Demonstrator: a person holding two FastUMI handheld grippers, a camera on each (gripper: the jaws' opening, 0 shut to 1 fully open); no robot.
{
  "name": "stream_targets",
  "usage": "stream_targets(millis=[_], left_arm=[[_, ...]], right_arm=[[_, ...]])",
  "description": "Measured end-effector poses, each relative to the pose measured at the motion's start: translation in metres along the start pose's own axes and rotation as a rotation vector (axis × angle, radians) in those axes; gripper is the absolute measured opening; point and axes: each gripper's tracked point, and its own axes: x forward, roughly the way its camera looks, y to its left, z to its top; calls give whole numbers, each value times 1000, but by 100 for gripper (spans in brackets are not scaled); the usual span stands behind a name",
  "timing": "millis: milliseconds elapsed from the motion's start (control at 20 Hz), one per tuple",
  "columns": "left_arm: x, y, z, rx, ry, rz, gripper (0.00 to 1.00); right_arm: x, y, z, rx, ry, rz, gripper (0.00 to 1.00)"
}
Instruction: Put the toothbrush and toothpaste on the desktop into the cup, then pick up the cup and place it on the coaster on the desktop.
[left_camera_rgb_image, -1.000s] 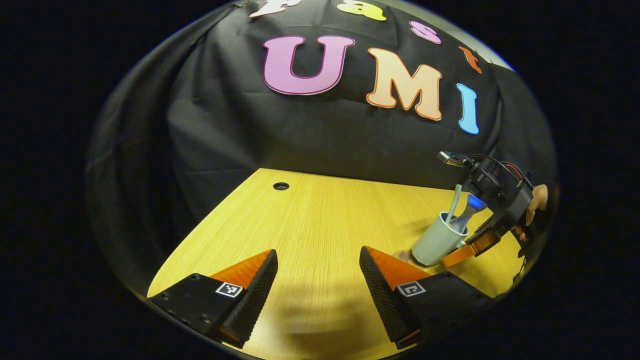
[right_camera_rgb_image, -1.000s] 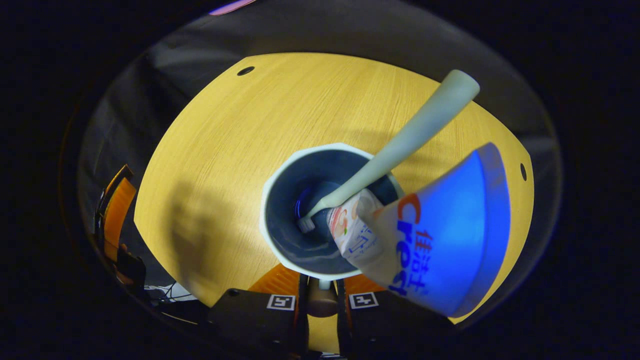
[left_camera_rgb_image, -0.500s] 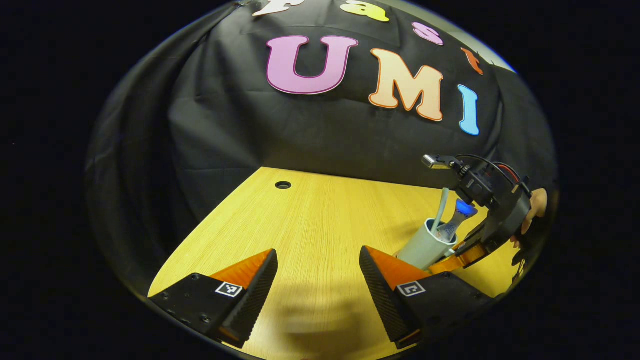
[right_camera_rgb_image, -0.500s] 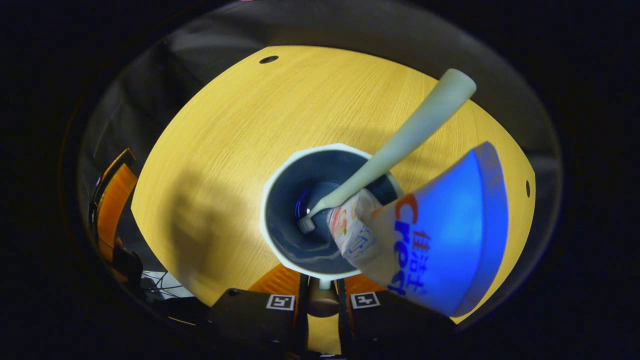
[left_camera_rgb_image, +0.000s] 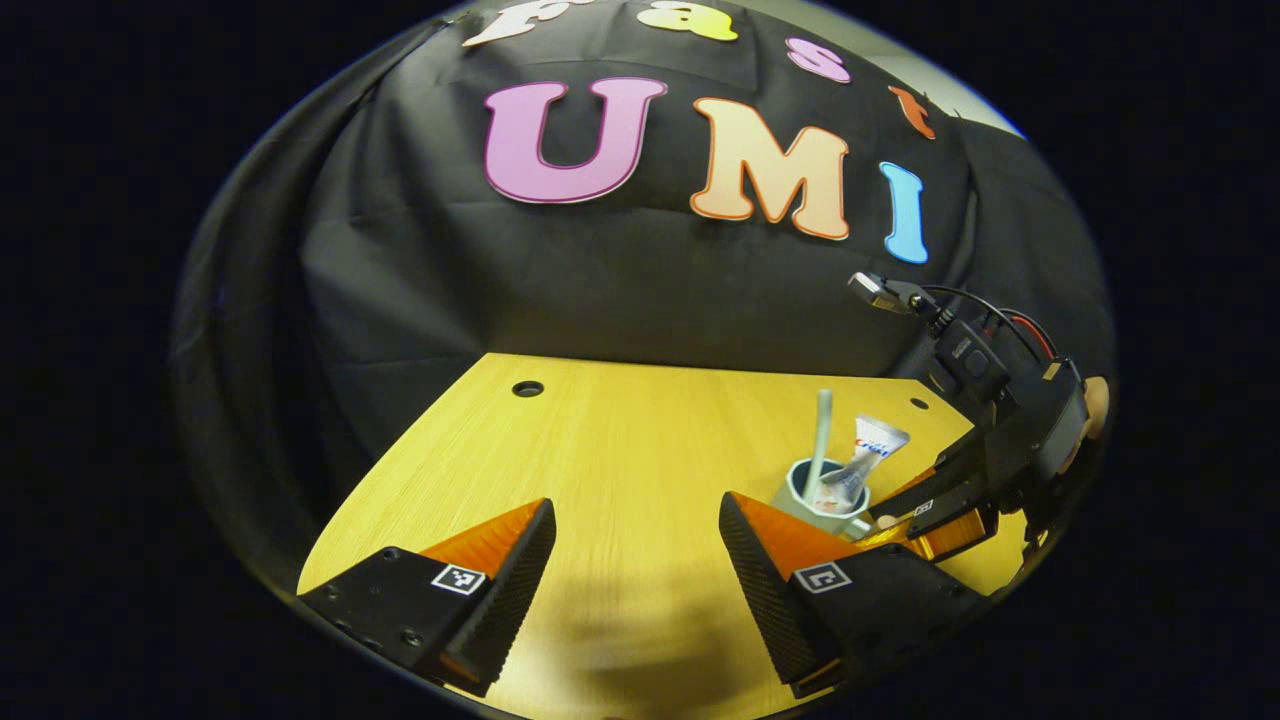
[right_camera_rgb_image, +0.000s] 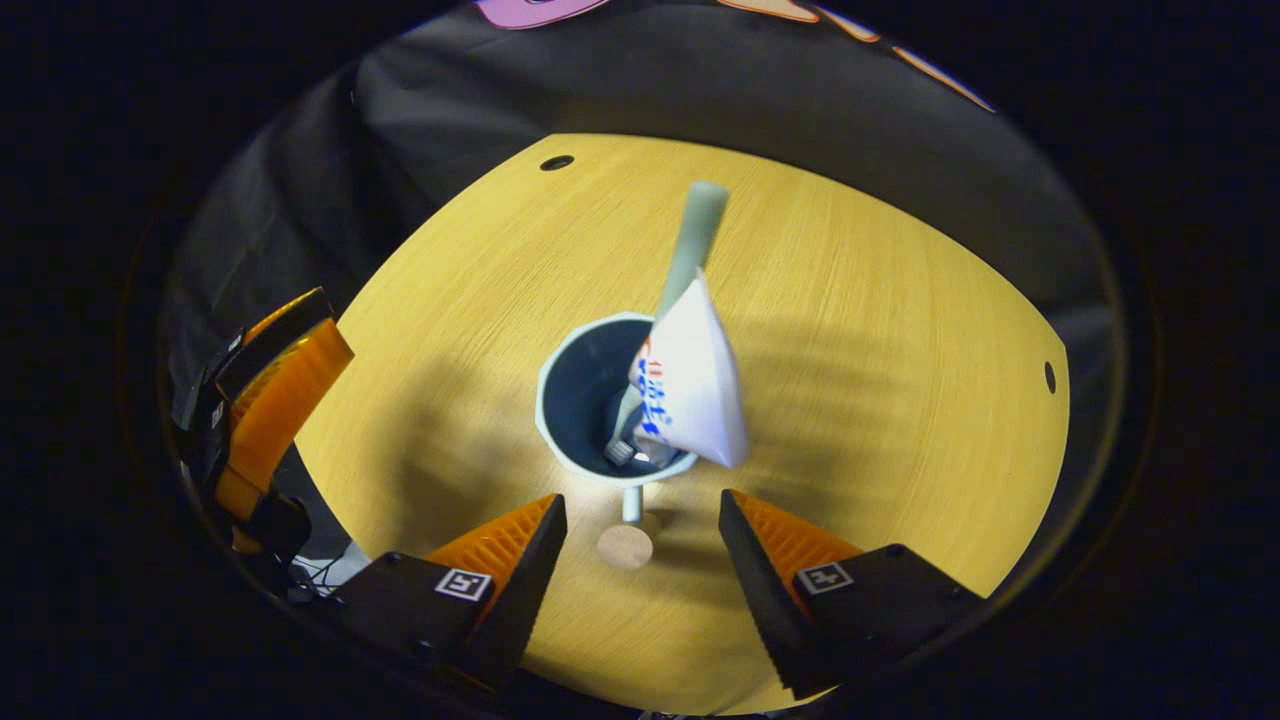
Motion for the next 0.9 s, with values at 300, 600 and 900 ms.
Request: stream_targets(millis=[300,600,900], left_arm=[[3,-63,14,32,-13,-56,95],[-7,-130,35,46,-72,-45,95],[-29,-158,72,73,-200,50,95]], right_arm=[[-52,-47,10,82,-271,-43,100],[-127,-104,13,124,-627,-119,95],[-194,-140,11,79,-895,-226,99]])
